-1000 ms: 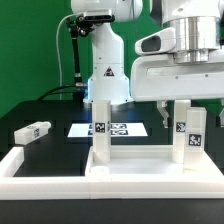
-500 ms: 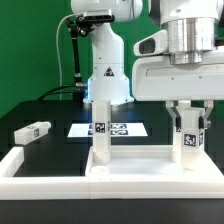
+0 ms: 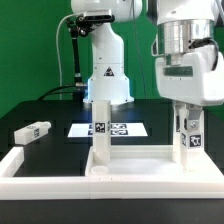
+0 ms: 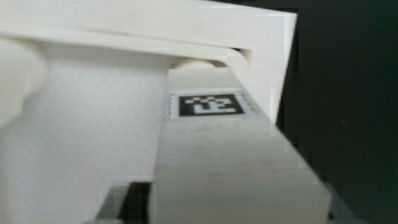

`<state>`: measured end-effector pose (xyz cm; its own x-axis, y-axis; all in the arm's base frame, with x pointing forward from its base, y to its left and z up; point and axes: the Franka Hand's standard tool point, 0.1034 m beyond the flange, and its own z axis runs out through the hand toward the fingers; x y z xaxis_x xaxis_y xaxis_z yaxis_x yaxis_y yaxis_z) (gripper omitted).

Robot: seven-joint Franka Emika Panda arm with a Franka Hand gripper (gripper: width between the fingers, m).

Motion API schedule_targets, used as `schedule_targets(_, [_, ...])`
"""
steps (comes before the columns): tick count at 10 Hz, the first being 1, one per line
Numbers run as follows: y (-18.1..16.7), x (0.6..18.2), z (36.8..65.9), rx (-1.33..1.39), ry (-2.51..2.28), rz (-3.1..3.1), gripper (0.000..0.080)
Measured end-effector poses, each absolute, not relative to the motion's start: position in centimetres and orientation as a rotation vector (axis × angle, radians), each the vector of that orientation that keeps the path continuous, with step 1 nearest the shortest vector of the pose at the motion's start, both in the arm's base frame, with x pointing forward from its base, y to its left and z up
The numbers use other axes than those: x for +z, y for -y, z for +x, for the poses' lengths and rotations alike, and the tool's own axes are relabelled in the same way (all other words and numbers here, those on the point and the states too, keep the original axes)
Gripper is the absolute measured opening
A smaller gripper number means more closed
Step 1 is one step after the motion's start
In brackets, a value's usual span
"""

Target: Assemble desk

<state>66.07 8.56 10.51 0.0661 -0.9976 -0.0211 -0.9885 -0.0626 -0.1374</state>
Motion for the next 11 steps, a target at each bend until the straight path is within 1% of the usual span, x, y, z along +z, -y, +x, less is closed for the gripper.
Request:
schedule_targets(3, [-9.34, 10.52, 65.87, -0.072, -2.349, -1.882, 0.0291])
schedule_targets(6, [-9.27, 10.48, 65.87, -0.075, -2.332, -1.905, 0.0291])
schedule_targets(7, [-8.97, 10.35, 65.95, -0.113, -2.194, -2.059, 0.0477])
schedule_targets(8, [-9.00, 9.83, 65.73, -0.140, -2.044, -2.236, 0.0590])
schedule_targets(9, [-9.29, 9.65, 65.71, -0.159, -1.827, -2.439, 0.0590])
schedule_targets(10, [-9.20, 9.66, 65.74, -0.164, -1.760, -2.490, 0.0637])
schedule_targets(11, [-9.14, 9.63, 65.73, -0.169, -1.679, -2.550, 0.0646])
